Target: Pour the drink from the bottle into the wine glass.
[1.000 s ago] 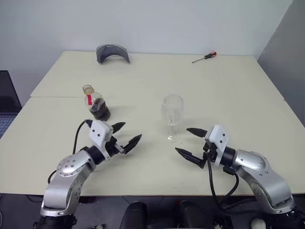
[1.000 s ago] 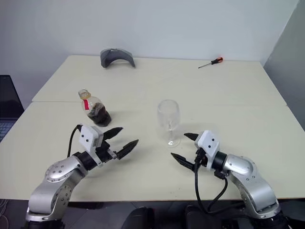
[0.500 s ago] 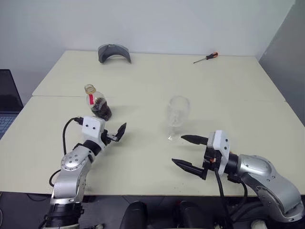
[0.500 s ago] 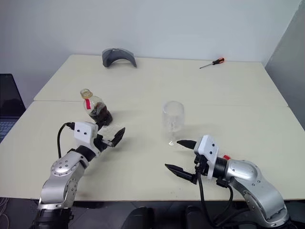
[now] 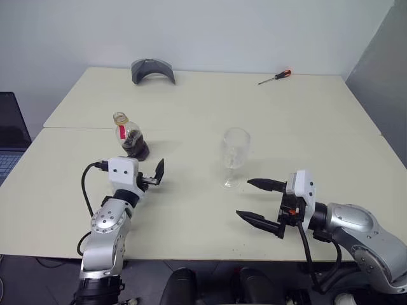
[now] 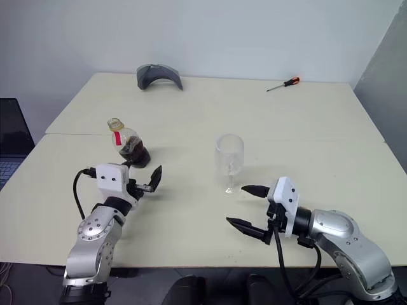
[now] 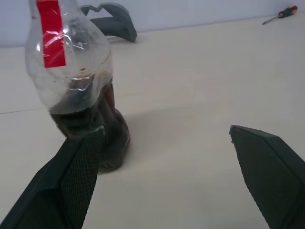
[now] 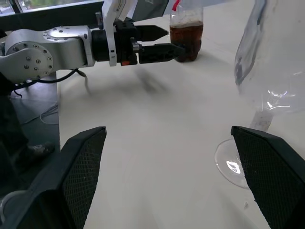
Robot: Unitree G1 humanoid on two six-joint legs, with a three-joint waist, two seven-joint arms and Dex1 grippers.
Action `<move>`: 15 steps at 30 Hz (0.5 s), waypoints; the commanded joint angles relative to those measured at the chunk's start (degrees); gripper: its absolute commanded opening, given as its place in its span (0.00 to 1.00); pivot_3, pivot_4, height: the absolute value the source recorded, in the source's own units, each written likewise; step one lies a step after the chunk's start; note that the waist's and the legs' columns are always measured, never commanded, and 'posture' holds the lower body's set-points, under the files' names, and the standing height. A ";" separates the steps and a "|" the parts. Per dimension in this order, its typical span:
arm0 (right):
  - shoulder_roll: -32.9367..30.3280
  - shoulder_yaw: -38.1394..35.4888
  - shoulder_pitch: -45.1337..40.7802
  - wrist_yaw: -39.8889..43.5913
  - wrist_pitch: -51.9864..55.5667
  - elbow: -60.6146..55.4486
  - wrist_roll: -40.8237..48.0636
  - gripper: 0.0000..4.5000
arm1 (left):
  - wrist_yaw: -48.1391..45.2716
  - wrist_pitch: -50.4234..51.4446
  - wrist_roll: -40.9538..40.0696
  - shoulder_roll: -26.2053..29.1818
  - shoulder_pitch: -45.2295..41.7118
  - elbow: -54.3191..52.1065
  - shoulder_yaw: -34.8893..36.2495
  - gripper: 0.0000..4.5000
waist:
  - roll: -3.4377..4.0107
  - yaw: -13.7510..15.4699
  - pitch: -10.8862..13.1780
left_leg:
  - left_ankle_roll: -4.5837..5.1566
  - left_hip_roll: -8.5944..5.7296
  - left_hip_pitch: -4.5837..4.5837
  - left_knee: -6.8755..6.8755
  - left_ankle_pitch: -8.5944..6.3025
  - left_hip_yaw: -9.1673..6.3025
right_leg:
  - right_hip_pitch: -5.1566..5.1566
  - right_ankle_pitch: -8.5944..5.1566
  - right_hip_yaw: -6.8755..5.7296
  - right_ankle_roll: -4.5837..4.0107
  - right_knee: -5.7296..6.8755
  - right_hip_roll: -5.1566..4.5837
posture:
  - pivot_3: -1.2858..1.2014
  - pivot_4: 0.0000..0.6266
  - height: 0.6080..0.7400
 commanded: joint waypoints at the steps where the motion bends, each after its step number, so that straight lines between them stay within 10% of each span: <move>1: 0.30 -1.70 -1.96 -0.61 0.61 -1.11 2.40 0.99 | 3.06 0.51 1.15 -0.36 -0.96 -3.52 2.00 1.00 | -0.01 0.01 -0.01 | 0.00 0.00 0.00 0.00 0.00 0.01 | 0.00 0.00 0.01 0.00 0.00 0.00 | 0.52 0.24 1.00; 15: 1.57 -0.70 -6.30 -3.10 2.59 -0.84 4.19 0.99 | 2.70 1.64 -1.87 0.54 -6.52 5.87 6.13 1.00 | -0.06 0.41 0.00 | 0.00 -0.01 -0.01 0.02 0.00 0.01 | 0.01 0.00 -0.01 0.00 -0.02 0.00 | 0.52 0.24 1.00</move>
